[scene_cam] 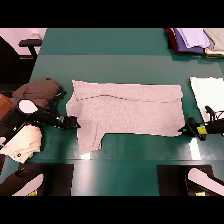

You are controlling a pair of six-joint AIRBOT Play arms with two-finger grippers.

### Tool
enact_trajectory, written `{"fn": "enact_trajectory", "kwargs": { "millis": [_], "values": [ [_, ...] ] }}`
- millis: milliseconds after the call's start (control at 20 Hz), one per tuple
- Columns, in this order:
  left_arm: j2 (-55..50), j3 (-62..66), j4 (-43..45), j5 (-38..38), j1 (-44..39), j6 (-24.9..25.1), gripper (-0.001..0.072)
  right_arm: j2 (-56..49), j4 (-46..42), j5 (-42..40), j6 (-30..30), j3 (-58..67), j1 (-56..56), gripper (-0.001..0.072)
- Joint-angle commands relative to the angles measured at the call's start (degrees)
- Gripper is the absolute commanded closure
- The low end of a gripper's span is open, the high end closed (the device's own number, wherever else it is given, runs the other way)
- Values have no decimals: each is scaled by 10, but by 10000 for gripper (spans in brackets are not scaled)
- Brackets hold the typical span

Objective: Fold the shirts.

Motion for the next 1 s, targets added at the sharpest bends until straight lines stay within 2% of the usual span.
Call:
{"fn": "enact_trajectory", "kwargs": {
  "millis": [0, 100, 150, 350, 500, 600, 750, 950],
  "values": [
    [28, 2, 71, -38, 0, -23, 688, -14, -19, 9, -6, 48, 61, 697],
    [78, 2, 150, -89, 0, -59, 688, 17, -55, 38, -3, 66, 83, 697],
    [100, 2, 166, -118, 0, -62, 688, 42, -68, 53, -3, 69, 89, 697],
    [158, 17, 116, -217, 0, -66, 688, 174, -163, 143, 35, 70, 93, 698],
    [153, 56, 116, -184, 0, -65, 688, 236, -177, 150, 50, 70, 93, 699],
    [123, 78, 132, -153, 0, -61, 688, 233, -170, 135, 62, 82, 93, 699],
    [43, 113, 138, -98, 0, -36, 687, 164, -147, 111, 60, 147, 102, 699],
    [-86, 187, 138, -22, 0, -14, 686, 9, -147, 49, 65, 262, 169, 698]
  ]
}}
